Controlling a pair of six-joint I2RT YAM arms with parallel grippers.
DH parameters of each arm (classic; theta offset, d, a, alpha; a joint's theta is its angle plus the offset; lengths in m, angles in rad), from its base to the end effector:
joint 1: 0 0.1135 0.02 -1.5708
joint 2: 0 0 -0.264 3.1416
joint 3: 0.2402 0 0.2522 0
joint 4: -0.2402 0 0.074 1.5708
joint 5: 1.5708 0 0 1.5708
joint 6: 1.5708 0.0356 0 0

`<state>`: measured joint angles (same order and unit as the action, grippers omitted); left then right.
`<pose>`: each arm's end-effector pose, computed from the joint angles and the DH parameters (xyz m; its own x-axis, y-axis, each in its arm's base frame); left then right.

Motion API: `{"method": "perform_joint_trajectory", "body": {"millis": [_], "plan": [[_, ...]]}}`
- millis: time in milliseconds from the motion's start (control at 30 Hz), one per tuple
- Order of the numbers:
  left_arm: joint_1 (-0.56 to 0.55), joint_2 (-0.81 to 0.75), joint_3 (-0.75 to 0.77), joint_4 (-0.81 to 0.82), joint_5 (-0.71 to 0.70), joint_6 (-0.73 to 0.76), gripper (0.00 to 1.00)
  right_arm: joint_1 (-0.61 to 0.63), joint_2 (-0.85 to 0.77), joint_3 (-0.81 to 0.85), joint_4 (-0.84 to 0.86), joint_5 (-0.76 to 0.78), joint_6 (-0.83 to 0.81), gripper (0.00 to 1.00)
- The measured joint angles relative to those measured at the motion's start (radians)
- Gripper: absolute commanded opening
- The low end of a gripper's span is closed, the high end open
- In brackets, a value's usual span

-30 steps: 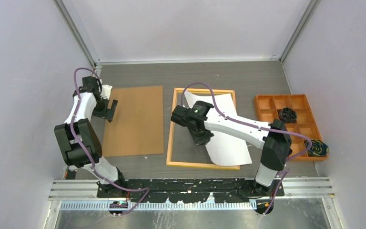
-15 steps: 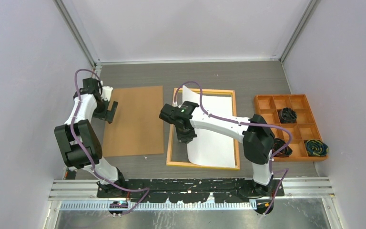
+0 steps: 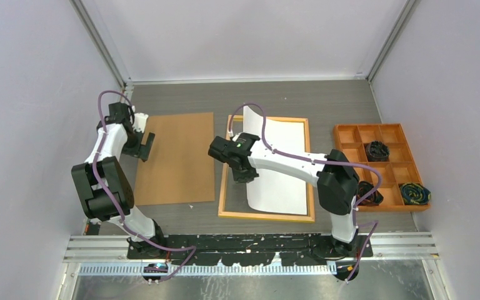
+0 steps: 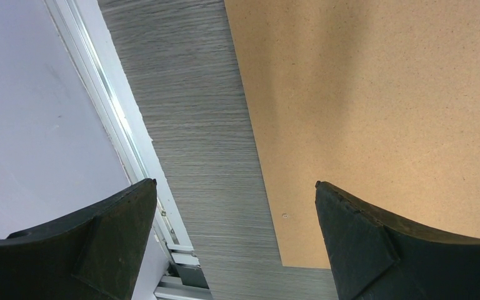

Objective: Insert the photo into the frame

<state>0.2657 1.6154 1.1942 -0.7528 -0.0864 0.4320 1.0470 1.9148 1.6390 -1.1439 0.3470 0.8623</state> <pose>0.3100 0.0876 0.2309 -0.9312 0.1789 -0.3176 0.1058 0.9664 0.2341 0.1992 0.3206 0.2468 -0.9206 -0.1662 -0.3532 -0.1377 0.9849 -0.1045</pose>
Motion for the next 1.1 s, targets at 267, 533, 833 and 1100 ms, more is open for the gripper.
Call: {"method": "perform_joint_trajectory", "body": {"millis": [267,533,833,1100], "plan": [[0.0,0.0,0.0,0.0,0.0,0.006,1.0,0.001,0.006,-0.019,0.007,0.011,0.0,0.19],[0.0,0.0,-0.007,0.001,0.0,0.022,1.0,0.001,0.005,-0.067,0.061,0.014,-0.021,0.53],[0.0,-0.001,-0.013,0.001,0.0,0.025,1.0,0.001,0.0,-0.073,0.109,-0.017,-0.038,1.0],[0.0,-0.01,-0.014,0.001,0.0,0.04,1.0,-0.024,-0.093,-0.148,0.213,-0.14,-0.083,1.0]]}}
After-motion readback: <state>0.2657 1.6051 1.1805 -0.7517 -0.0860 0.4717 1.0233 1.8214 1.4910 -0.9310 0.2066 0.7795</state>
